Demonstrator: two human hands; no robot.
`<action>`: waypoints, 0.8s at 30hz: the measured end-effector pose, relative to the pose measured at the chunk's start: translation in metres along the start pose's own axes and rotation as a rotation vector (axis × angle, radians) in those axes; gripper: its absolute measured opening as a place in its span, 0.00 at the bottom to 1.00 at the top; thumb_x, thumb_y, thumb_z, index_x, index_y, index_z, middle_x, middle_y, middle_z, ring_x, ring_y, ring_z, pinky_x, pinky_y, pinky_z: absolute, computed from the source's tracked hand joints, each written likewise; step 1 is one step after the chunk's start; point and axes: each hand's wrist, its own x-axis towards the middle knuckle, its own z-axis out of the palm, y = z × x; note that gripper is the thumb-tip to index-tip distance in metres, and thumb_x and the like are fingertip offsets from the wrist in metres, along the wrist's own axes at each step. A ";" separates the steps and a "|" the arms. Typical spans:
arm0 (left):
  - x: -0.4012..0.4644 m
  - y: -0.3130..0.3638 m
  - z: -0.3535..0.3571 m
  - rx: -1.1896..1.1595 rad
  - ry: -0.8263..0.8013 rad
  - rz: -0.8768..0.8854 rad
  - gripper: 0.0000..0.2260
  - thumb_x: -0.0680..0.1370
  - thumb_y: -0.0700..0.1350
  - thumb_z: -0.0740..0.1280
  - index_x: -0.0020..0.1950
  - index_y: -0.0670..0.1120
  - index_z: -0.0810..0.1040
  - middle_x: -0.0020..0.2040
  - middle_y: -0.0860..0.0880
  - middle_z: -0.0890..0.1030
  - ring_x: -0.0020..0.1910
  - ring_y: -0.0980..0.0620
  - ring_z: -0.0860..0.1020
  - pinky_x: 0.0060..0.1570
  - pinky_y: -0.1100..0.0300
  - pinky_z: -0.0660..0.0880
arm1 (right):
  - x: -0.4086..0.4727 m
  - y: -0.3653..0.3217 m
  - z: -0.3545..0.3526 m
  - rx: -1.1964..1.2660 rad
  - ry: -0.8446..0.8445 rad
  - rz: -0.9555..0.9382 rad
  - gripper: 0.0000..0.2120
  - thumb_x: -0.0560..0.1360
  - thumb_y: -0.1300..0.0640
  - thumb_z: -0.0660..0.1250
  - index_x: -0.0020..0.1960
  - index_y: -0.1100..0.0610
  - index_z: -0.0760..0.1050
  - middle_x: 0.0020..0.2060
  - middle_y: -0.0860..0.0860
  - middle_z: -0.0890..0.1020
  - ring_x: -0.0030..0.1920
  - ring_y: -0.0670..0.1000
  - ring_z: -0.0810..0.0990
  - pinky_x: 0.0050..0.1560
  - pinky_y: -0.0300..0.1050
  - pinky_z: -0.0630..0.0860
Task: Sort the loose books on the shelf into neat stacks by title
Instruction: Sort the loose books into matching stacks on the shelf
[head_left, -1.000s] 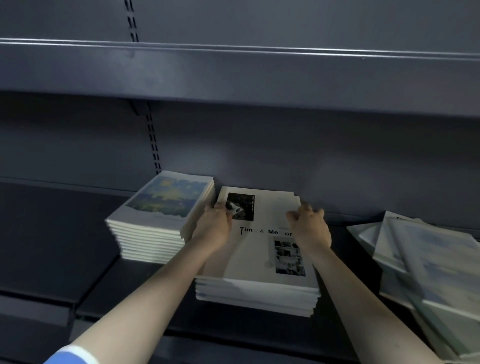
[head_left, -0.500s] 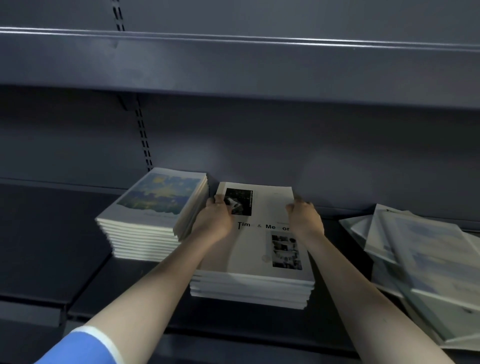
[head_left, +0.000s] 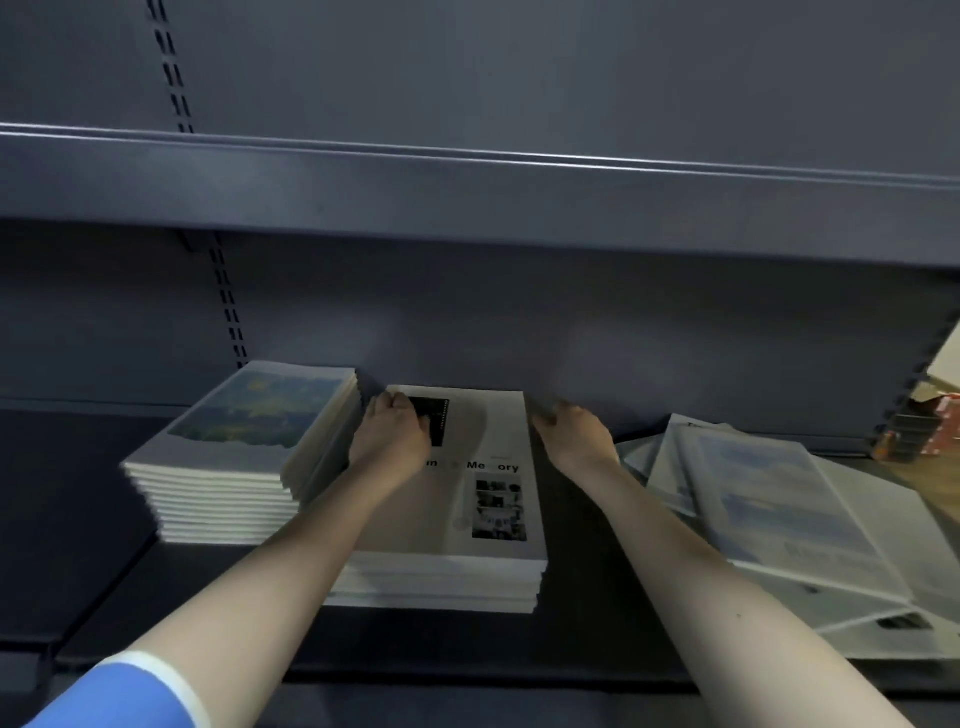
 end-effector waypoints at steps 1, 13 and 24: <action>-0.002 0.009 -0.001 0.000 0.015 0.035 0.22 0.82 0.47 0.53 0.72 0.36 0.62 0.72 0.39 0.64 0.71 0.40 0.63 0.68 0.48 0.64 | -0.001 0.005 -0.006 -0.027 0.016 -0.001 0.17 0.82 0.50 0.54 0.61 0.62 0.72 0.55 0.59 0.78 0.55 0.58 0.77 0.48 0.47 0.72; -0.029 0.129 0.034 -0.087 -0.043 0.165 0.27 0.81 0.55 0.52 0.75 0.40 0.59 0.74 0.42 0.61 0.72 0.44 0.63 0.67 0.51 0.65 | -0.023 0.111 -0.075 -0.299 0.120 0.165 0.28 0.82 0.45 0.52 0.75 0.61 0.59 0.75 0.57 0.58 0.76 0.56 0.53 0.74 0.51 0.55; -0.067 0.220 0.104 -0.100 -0.281 0.216 0.27 0.81 0.57 0.53 0.71 0.38 0.64 0.72 0.37 0.65 0.70 0.39 0.65 0.66 0.51 0.65 | -0.061 0.209 -0.108 -0.253 0.110 0.323 0.28 0.80 0.45 0.54 0.71 0.65 0.61 0.68 0.61 0.68 0.69 0.59 0.65 0.67 0.51 0.63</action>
